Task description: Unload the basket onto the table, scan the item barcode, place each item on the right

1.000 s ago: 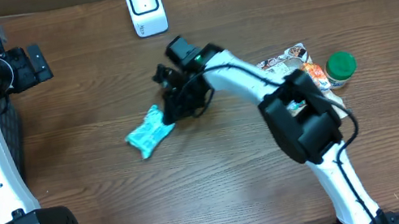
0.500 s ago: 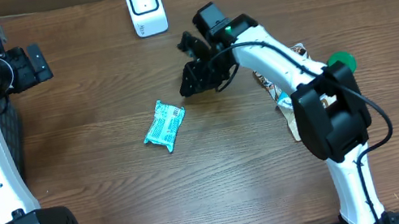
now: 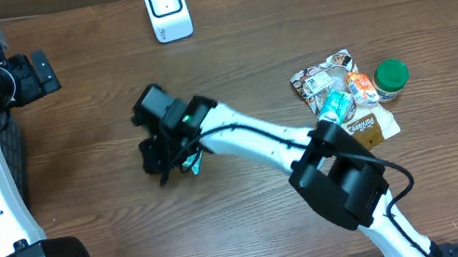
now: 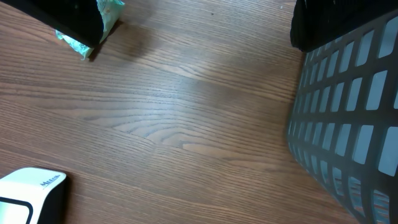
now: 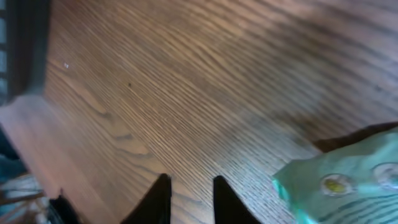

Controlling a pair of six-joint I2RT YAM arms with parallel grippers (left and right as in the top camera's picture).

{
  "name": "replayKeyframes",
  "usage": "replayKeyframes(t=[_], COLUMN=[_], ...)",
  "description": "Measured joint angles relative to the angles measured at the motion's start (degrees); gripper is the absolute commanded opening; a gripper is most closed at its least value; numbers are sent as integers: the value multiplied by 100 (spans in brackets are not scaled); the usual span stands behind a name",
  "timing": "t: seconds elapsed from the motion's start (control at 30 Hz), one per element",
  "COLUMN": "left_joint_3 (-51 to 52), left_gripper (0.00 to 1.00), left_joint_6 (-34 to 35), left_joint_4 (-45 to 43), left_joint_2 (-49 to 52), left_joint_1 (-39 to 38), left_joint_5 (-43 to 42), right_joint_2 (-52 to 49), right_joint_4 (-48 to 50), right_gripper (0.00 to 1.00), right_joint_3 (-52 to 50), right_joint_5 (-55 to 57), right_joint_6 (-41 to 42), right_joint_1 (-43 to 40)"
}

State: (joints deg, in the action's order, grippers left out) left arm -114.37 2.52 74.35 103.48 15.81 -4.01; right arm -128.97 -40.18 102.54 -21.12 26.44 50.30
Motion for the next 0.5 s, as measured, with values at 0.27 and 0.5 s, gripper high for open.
replayKeyframes(t=[0.27,0.5], left_joint_3=[0,0], left_gripper=[100,100], left_joint_6=[0,0], left_joint_4=[0,0], left_joint_2=[0,0], left_joint_1=[0,0], left_joint_5=[0,0], right_joint_2=[-2,-2], right_joint_4=[-739,-1759], right_gripper=[30,29], right_joint_3=[-9,-31], right_joint_5=[522,647], right_joint_6=[190,208], right_joint_1=[-118,-321])
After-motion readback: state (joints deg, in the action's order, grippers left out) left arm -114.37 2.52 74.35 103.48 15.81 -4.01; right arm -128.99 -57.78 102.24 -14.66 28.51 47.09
